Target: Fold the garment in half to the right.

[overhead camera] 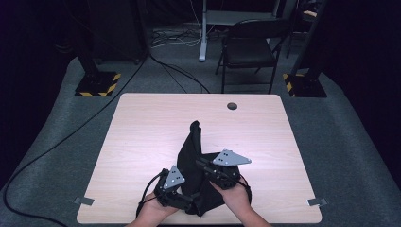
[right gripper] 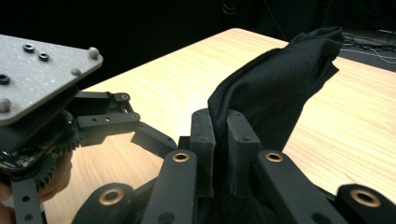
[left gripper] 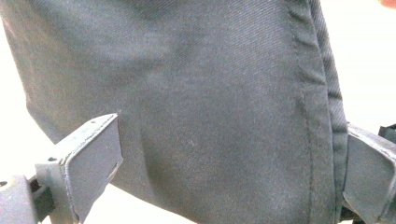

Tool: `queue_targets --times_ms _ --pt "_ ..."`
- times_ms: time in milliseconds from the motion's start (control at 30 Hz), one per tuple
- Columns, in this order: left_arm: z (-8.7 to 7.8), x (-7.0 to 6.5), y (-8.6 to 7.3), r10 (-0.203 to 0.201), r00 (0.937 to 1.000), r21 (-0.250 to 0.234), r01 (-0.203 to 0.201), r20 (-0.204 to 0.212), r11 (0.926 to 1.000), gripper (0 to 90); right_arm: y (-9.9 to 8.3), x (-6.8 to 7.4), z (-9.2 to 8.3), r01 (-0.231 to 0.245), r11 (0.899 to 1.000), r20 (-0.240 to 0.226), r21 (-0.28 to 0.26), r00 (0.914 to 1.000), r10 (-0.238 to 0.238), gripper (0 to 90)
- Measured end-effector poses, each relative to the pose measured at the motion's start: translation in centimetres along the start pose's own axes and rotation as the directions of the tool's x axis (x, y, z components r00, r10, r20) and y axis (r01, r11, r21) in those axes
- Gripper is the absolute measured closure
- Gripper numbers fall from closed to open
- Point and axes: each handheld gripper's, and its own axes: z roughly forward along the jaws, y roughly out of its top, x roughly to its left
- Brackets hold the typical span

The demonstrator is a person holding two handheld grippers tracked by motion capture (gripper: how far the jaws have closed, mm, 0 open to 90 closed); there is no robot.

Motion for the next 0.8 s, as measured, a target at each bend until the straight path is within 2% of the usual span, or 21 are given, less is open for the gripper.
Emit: queue_targets --times_ms 200,800 --pt "0.0 0.1 -0.2 -0.002 1.0000 0.007 0.002 -0.001 1.0000 2.8 -1.0 -0.9 -0.7 -0.016 1.000 0.028 0.014 0.9995 0.016 82.9" --pt "0.5 0.1 -0.5 0.005 1.0000 0.030 -0.005 0.002 0.9995 3.2 -3.6 -2.5 -1.4 -0.058 0.996 0.065 0.068 0.9964 0.054 82.9"
